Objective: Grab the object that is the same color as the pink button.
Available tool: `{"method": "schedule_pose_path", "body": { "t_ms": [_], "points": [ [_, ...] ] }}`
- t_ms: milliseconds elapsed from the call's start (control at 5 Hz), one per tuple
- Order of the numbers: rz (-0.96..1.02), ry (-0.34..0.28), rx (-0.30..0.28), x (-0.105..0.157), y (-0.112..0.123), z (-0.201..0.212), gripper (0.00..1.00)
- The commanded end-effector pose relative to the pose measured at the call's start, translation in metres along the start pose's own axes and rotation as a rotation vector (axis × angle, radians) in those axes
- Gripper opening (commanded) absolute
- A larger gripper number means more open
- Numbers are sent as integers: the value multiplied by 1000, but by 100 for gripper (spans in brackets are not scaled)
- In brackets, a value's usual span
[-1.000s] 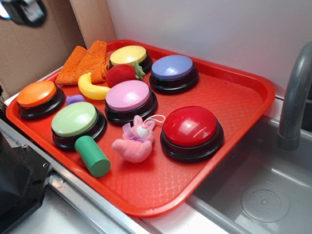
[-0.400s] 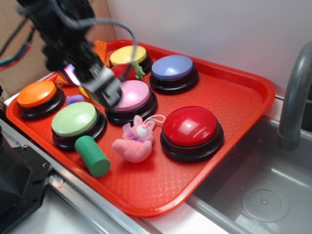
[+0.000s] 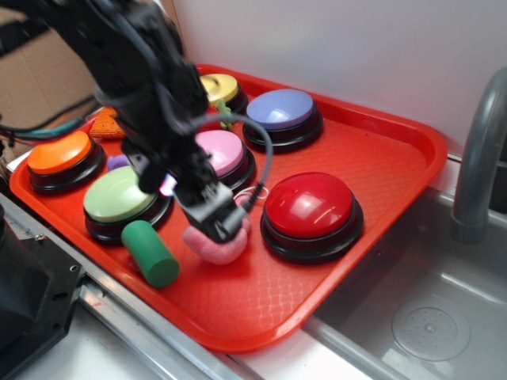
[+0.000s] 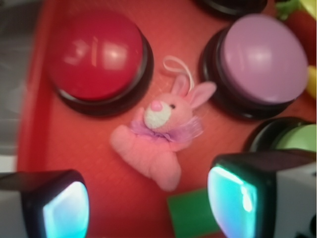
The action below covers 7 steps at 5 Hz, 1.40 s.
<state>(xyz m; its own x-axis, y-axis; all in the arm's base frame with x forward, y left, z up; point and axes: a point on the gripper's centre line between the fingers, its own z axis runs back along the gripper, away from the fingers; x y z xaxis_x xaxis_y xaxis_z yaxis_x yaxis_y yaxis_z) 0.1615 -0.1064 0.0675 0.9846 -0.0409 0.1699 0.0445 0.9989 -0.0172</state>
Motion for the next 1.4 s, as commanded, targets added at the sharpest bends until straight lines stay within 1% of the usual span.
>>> {"method": "schedule_pose_path", "body": {
  "t_ms": [0, 200, 400, 600, 1000, 1200],
  "points": [
    [43, 2, -5, 11, 0, -31, 100],
    [48, 12, 10, 12, 0, -45, 100],
    [64, 23, 9, 12, 1, -53, 100],
    [84, 5, 6, 12, 3, -55, 0],
    [109, -19, -6, 14, 6, -40, 0],
    [150, -26, -11, 29, 25, -6, 0]
  ]
}}
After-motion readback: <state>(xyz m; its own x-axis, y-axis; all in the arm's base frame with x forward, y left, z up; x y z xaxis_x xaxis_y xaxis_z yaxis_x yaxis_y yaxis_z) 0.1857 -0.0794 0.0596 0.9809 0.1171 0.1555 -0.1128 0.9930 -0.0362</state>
